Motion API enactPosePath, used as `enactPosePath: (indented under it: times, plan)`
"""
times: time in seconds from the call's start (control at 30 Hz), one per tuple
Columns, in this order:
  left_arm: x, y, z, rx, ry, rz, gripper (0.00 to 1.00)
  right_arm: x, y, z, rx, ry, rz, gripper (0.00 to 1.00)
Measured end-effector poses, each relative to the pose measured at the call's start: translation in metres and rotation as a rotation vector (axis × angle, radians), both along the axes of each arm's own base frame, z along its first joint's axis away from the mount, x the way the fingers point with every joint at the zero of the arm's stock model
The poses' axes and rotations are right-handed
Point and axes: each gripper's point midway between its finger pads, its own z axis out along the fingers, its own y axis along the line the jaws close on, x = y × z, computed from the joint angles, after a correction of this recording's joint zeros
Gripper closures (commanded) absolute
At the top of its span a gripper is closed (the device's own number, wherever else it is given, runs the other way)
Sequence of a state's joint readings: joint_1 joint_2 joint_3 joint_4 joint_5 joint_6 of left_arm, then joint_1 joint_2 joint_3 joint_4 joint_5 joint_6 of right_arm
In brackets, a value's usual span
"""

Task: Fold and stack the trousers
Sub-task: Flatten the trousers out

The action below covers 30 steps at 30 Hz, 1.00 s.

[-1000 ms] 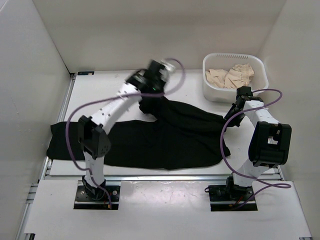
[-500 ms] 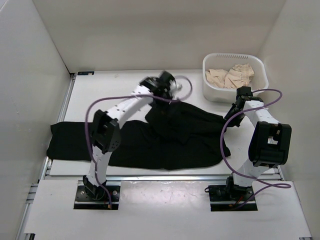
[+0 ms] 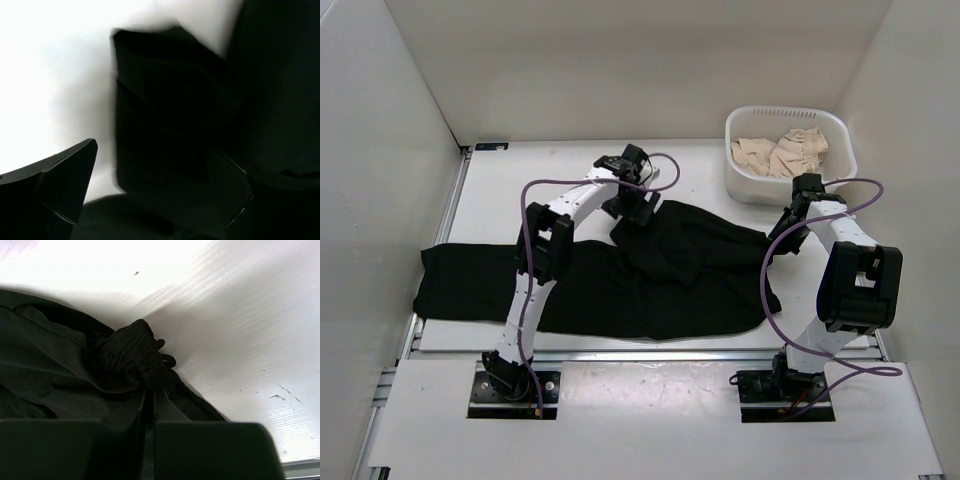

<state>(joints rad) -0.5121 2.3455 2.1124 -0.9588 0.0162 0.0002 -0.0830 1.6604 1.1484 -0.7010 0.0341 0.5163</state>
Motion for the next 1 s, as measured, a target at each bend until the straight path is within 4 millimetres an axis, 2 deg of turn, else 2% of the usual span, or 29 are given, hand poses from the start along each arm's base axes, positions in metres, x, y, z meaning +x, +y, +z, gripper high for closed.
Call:
enactPosePath:
  times: [0.07,0.1,0.17,0.2,0.3,0.4,0.47,0.53,0.63,0.7,0.73,0.77,0.83,0.9,1.0]
  plan:
    - [-0.021,-0.003,-0.024,0.016,0.079,-0.026,0.17,0.000,0.000,0.000,0.000,0.000,0.000,1.00]
    - [-0.027,-0.003,-0.029,0.021,0.100,-0.029,0.42,0.000,0.000,0.000,0.000,0.000,0.000,1.00]
    - [-0.035,-0.001,-0.036,0.028,0.131,-0.033,0.78,0.000,0.000,0.000,0.000,0.000,0.000,1.00]
    - [-0.037,0.000,-0.038,0.030,0.140,-0.028,0.86,0.000,0.000,0.000,0.000,0.000,0.000,1.00]
    - [-0.032,0.009,-0.033,0.043,0.127,-0.016,0.86,0.000,-0.001,0.000,-0.008,0.001,-0.002,1.00]
    - [-0.021,0.022,-0.011,0.028,0.081,0.017,0.86,-0.003,-0.004,-0.003,-0.019,0.010,-0.006,1.00]
    - [-0.008,0.037,0.021,0.012,0.010,0.058,0.86,-0.007,-0.006,-0.006,-0.029,0.021,-0.013,1.00]
    - [0.008,0.060,0.065,-0.009,-0.101,0.116,0.86,-0.009,-0.012,-0.007,-0.043,0.029,-0.025,1.00]
    - [0.019,0.107,0.132,-0.027,-0.271,0.225,0.86,-0.010,-0.023,-0.007,-0.063,0.031,-0.049,1.00]
    - [0.021,0.145,0.166,-0.021,-0.360,0.310,0.85,-0.011,-0.029,-0.007,-0.075,0.034,-0.057,1.00]
    - [0.021,0.160,0.174,-0.012,-0.388,0.345,0.85,-0.011,-0.032,-0.007,-0.081,0.035,-0.059,1.00]
    - [0.020,0.180,0.177,0.009,-0.403,0.390,0.85,-0.012,-0.035,-0.007,-0.086,0.037,-0.061,1.00]
    - [0.020,0.214,0.168,0.056,-0.402,0.467,0.82,-0.013,-0.040,-0.006,-0.096,0.043,-0.063,1.00]
    - [0.017,0.248,0.141,0.117,-0.351,0.536,0.82,-0.015,-0.043,-0.004,-0.105,0.050,-0.056,1.00]
    - [0.005,0.289,0.091,0.193,-0.232,0.612,0.77,-0.014,-0.050,0.001,-0.120,0.048,-0.055,1.00]
